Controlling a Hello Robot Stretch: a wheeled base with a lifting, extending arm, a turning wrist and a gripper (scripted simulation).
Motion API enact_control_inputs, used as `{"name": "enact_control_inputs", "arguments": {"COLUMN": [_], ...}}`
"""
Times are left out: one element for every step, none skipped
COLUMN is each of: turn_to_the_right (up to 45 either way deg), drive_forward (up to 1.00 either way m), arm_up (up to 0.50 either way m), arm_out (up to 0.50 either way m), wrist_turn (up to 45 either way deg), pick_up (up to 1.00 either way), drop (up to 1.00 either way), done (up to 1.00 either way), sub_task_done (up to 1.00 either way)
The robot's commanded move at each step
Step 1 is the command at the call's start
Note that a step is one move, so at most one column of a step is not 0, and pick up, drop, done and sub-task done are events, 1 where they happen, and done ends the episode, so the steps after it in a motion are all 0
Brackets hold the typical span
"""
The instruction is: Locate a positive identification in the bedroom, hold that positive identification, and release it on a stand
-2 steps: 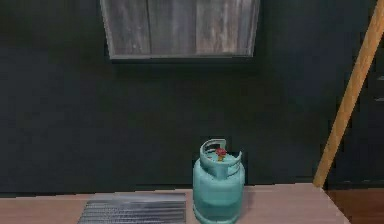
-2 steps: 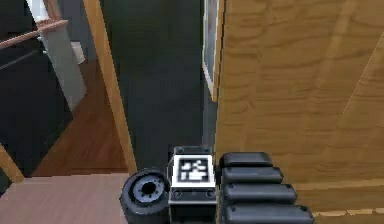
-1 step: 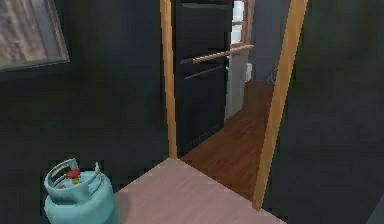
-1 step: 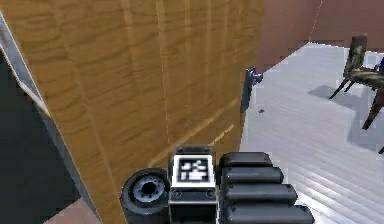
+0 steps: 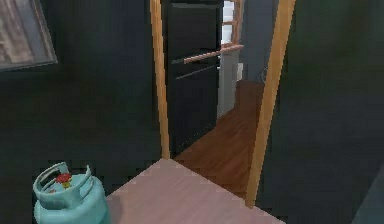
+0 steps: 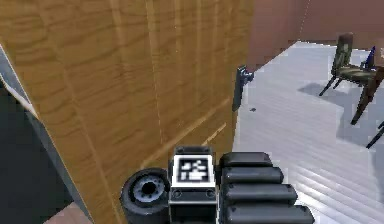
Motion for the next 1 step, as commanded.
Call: {"name": "enact_control_inputs", "arguments": {"turn_to_the_right": [0.0], "drive_forward": [0.95], "arm_up": [0.00], "arm_out": [0.00], "wrist_turn": [0.0], "pick_up": [0.00], "drop": [0.00], "done": [0.00], "sub_task_done": [0.00]}}
